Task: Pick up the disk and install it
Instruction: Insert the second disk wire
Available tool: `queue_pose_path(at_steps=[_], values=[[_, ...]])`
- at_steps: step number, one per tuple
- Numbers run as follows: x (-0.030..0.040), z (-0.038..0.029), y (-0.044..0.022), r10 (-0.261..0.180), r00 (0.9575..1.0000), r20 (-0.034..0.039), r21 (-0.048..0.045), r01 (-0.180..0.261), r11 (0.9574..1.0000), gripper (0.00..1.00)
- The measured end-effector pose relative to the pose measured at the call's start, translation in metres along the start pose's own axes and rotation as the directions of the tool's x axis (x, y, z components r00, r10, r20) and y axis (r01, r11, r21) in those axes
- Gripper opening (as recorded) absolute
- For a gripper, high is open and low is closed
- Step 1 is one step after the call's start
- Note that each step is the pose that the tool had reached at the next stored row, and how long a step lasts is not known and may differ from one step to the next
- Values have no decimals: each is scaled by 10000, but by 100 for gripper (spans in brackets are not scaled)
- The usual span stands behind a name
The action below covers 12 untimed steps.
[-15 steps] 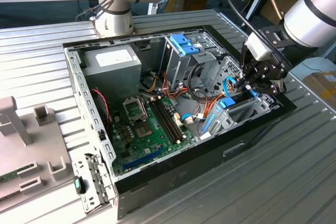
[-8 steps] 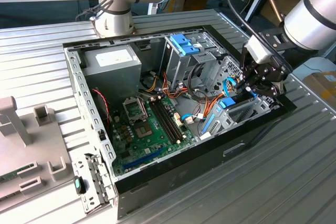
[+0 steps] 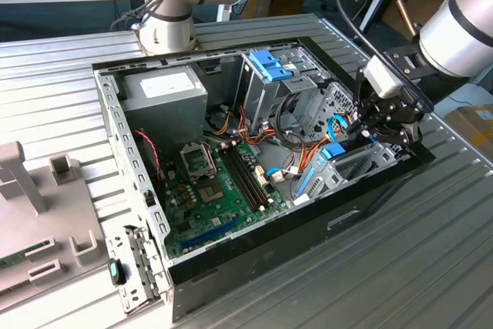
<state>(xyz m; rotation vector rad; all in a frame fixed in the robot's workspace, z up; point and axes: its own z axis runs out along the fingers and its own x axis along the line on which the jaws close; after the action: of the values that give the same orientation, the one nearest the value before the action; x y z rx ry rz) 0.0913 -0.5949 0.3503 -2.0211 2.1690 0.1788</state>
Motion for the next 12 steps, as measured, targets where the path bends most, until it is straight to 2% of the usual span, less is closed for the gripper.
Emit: queue_pose_path(at_steps=[6, 9, 10, 11, 12], values=[[28, 15, -1, -322, 9995, 76, -64, 322, 9995, 16], [34, 14, -2, -356, 9992, 181, -66, 357, 9993, 16], [36, 13, -2, -362, 9991, 230, -59, 364, 9993, 16], [40, 13, -3, -375, 9988, 316, -41, 377, 9993, 16], [45, 12, -2, -381, 9987, 340, -23, 382, 9993, 16]])
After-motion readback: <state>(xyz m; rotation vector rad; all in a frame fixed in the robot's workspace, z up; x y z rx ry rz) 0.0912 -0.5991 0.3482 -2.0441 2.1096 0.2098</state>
